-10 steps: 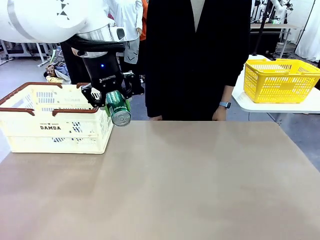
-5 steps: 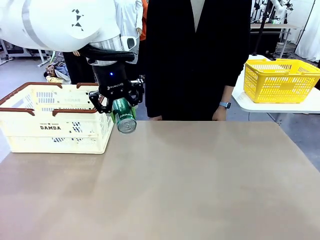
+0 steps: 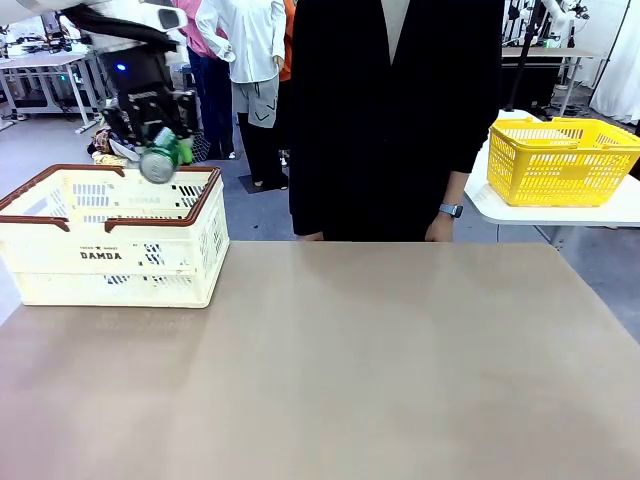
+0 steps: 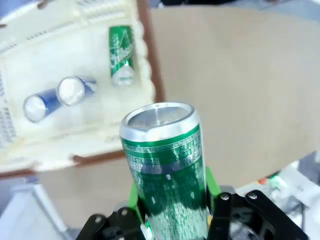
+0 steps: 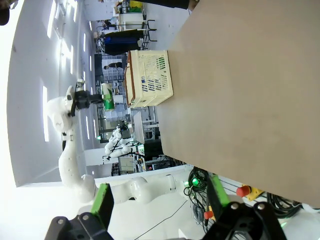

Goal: Place the drinks into the Shopping basket.
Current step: Pick up one drink and place it into the Shopping basket.

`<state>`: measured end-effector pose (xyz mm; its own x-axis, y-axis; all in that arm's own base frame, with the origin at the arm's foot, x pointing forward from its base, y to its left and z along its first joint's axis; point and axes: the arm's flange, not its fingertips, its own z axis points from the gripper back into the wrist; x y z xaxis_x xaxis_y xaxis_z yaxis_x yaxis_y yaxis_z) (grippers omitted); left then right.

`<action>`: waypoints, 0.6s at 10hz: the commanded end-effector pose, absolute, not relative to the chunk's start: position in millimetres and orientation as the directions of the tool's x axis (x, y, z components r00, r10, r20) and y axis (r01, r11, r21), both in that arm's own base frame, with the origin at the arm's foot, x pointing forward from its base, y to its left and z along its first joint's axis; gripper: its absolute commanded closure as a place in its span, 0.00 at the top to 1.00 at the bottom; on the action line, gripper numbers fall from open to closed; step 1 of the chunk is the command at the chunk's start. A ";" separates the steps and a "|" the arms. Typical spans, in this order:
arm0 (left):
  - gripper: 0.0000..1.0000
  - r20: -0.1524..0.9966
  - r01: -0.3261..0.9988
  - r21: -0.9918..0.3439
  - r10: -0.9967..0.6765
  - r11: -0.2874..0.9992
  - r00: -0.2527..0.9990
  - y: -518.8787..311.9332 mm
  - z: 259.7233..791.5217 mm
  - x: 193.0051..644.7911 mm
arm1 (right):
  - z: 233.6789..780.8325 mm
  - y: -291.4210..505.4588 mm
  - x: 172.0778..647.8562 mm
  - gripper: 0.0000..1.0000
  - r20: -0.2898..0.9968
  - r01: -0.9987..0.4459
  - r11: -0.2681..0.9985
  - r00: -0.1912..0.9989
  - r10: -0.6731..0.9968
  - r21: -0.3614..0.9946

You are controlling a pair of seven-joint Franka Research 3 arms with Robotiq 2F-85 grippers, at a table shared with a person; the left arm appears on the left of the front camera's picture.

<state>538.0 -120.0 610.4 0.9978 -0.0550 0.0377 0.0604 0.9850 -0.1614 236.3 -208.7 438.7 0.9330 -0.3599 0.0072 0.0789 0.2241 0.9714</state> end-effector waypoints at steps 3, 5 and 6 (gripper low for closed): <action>0.00 -0.050 0.092 -0.143 -0.100 0.985 0.994 -101.7 578.6 630.4 | 439.9 -210.7 235.0 1.00 0.021 0.064 0.233 0.939 -0.342 0.970; 0.00 -0.063 0.055 -0.121 -0.063 0.991 0.996 -98.4 540.7 634.8 | 439.9 -210.7 235.0 1.00 0.021 0.064 0.233 0.939 -0.342 0.970; 0.00 -0.041 0.010 -0.030 -0.011 0.999 0.999 -96.2 521.8 630.6 | 439.9 -210.7 235.0 1.00 0.021 0.064 0.233 0.939 -0.342 0.970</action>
